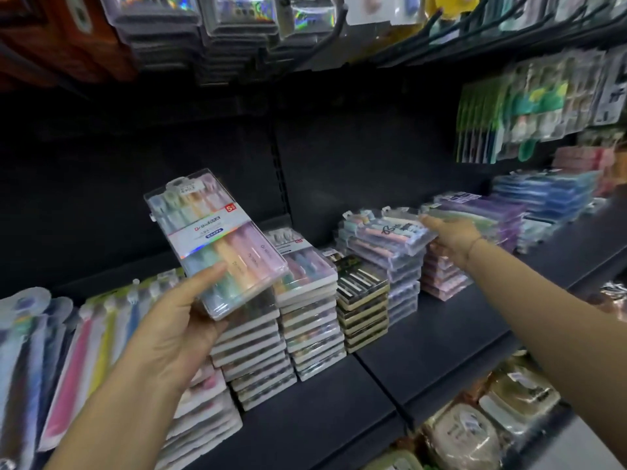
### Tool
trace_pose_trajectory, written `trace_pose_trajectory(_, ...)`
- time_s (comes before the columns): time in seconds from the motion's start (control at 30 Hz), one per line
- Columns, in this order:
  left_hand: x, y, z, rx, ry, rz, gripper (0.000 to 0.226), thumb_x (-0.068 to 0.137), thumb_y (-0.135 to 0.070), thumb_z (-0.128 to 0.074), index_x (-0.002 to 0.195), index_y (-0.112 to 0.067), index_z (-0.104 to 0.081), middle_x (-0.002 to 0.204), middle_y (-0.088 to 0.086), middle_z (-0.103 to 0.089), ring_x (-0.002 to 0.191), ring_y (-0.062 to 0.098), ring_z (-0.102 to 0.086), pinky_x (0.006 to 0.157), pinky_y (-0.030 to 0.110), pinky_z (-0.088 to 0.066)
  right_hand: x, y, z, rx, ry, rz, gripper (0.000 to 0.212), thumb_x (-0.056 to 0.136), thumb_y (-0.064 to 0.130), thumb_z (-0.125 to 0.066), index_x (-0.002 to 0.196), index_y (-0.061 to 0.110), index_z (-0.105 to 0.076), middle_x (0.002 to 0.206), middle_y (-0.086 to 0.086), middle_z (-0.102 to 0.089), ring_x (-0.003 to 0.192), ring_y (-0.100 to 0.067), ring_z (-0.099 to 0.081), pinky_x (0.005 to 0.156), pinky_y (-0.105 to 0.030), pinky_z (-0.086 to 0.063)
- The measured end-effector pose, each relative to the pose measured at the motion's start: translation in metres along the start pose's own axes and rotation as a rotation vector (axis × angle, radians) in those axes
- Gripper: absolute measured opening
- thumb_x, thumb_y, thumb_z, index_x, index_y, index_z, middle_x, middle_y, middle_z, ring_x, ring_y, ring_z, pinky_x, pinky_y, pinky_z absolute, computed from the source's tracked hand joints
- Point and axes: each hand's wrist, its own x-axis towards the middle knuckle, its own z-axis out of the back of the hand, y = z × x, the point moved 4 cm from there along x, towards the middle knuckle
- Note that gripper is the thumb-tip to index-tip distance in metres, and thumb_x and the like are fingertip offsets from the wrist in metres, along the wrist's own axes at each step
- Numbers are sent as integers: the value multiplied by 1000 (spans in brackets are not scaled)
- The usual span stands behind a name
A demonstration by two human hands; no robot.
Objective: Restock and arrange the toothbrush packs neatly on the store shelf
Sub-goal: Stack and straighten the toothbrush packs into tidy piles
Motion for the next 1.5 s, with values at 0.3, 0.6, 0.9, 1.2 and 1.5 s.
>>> trace_pose_trajectory(0.3, -6, 3, 2, -21, 0, 29, 43, 69, -9, -68, 111, -7, -67, 104, 11, -74, 91, 20, -73, 69, 32, -61, -20, 10, -31, -319, 20, 150, 41, 100, 37, -50, 117, 1, -61, 105, -11, -58, 100, -27, -52, 85, -32, -38)
trace_pose_trajectory(0.6, -9, 6, 2, 115, 15, -54, 51, 62, -15, -73, 112, -8, -63, 90, 5, -77, 79, 15, -74, 64, 30, -61, -178, 70, -118, -180, 379, 557, 30, 91, 49, -58, 99, 20, -63, 95, -1, -69, 85, -17, -65, 76, -29, -53)
trace_pose_trajectory(0.9, -21, -2, 5, 242, 21, -160, 61, 72, -44, -69, 125, -15, -58, 107, 5, -74, 92, 19, -73, 75, 32, -57, -217, 71, -147, 2, 758, 220, 26, 87, 24, -70, 95, 0, -63, 75, -6, -65, 55, -10, -56, 45, -19, -44)
trace_pose_trajectory(1.2, -19, 1, 49, 130, -182, -45, 44, 98, -28, -56, 139, -17, -45, 115, 0, -65, 69, 13, -74, 64, 33, -58, -161, 71, -111, 203, 414, 134, 17, 95, 17, -60, 83, 4, -60, 68, -8, -59, 55, -14, -49, 43, -21, -38)
trace_pose_trajectory(1.5, -30, -8, 62, 24, -245, -18, 5, 100, -20, -54, 97, -24, -54, 110, 2, -66, 57, 11, -71, 91, 40, -50, -154, 69, -132, -74, 267, 184, 28, 96, 19, -57, 88, -7, -65, 92, -20, -73, 76, -21, -61, 82, -39, -54)
